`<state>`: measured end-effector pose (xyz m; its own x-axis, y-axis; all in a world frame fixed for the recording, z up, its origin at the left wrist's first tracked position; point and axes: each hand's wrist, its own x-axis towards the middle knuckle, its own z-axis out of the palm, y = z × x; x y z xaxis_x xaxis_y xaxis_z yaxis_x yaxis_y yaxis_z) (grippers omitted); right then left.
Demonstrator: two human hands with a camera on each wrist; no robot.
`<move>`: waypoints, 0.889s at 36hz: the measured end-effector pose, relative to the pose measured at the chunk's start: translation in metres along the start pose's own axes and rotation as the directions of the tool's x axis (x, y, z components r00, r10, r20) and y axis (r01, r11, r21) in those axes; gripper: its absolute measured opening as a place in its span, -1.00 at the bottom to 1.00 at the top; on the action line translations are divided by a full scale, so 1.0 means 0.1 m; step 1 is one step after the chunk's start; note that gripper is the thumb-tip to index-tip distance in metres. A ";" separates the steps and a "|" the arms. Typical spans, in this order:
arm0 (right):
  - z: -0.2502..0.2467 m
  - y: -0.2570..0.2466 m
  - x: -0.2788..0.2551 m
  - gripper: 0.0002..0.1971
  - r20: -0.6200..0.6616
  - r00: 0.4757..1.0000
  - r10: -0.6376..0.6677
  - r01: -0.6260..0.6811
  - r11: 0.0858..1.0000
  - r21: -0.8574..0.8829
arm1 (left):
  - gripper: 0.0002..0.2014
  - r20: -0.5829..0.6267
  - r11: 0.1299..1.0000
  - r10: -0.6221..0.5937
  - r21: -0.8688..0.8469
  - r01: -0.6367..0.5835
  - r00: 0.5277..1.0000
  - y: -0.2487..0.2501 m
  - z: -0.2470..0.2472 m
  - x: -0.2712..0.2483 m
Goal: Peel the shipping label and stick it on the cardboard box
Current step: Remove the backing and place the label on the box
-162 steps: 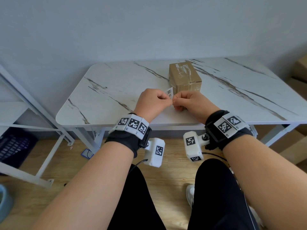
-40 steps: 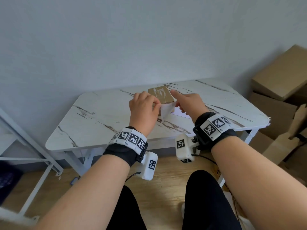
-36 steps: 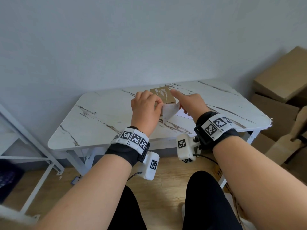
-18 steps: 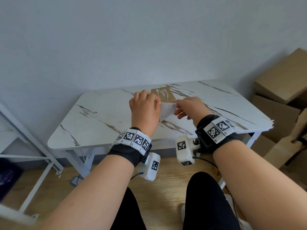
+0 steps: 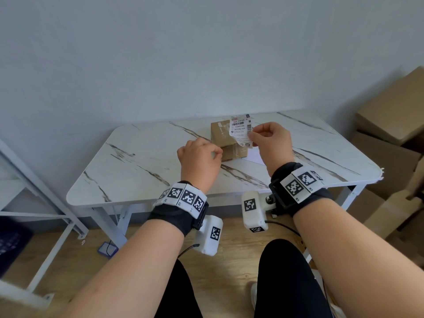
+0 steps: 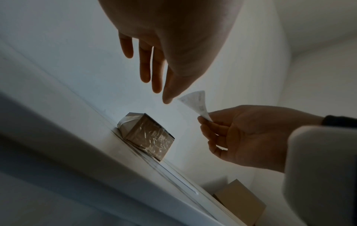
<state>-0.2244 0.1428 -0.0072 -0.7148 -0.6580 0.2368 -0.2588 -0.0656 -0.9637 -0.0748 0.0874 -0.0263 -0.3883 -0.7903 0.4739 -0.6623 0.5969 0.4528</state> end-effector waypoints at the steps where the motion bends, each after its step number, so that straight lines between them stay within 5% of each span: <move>1: 0.00 0.01 0.01 -0.93 -0.005 1.000 -0.004 0.004 1.000 0.004 | -0.82 0.010 1.000 -0.019 -0.009 0.019 1.000 0.00 -0.01 0.00; 4: 0.02 0.01 0.02 -0.90 0.029 1.000 -0.006 0.005 1.000 0.005 | -0.72 0.033 0.993 -0.087 -0.076 0.089 0.996 0.00 -0.02 0.04; 10: 0.06 0.01 0.03 -0.73 0.118 0.993 -0.022 0.024 1.000 -0.015 | -0.20 0.124 0.943 -0.183 -0.259 0.210 0.975 0.07 -0.04 0.16; 17: 0.10 0.05 0.08 -0.71 0.138 0.990 -0.028 0.031 0.999 -0.024 | -0.76 0.102 0.919 -0.194 -0.330 0.217 0.976 0.11 0.00 0.23; 32: 0.18 0.14 0.28 -0.74 0.107 0.992 0.072 -0.055 0.986 -0.155 | -0.75 0.053 0.900 -0.210 -0.379 0.214 0.976 0.07 0.25 0.42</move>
<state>-0.2360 0.1096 -0.0162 -0.6582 -0.7373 0.1521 -0.3163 0.0875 -0.9446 -0.1115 0.0554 -0.0219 -0.2738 -0.9042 0.3278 -0.4362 0.4205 0.7956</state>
